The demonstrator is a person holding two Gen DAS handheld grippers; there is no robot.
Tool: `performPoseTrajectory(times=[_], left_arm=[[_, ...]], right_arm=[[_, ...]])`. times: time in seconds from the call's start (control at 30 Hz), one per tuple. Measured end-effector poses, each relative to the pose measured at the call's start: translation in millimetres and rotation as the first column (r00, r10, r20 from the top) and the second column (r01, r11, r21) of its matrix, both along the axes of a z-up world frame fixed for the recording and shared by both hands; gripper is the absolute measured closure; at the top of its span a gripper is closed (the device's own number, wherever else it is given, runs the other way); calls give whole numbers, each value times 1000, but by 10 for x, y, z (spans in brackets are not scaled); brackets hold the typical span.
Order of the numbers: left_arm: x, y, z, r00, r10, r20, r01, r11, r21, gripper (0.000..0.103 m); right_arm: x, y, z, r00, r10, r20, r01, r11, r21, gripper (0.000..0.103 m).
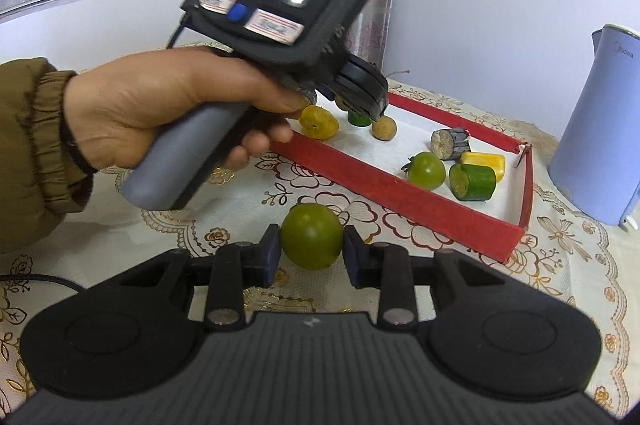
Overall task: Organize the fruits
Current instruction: 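Carry the longan into the tray and open the left gripper while the right grasps the lime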
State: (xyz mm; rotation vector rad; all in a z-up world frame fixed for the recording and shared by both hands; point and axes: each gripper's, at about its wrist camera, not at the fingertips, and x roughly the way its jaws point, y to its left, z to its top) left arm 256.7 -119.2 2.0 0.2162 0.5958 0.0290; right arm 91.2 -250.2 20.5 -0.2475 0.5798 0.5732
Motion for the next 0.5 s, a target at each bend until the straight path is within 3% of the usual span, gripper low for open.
performPoseTrajectory(times=[0.37, 0.43, 0.5], left_arm=[[87, -14, -81, 1000, 15, -19, -15, 1000, -5, 75], [85, -7, -69, 1000, 15, -19, -15, 1000, -11, 68], [66, -2, -41, 1000, 18, -8, -18, 1000, -19, 48]], right_arm=[[-1, 2, 1, 1000, -3, -1, 3, 1000, -2, 72], [-3, 3, 1, 1000, -3, -1, 3, 1000, -3, 72], [2, -1, -1, 1000, -3, -1, 3, 1000, -2, 72]])
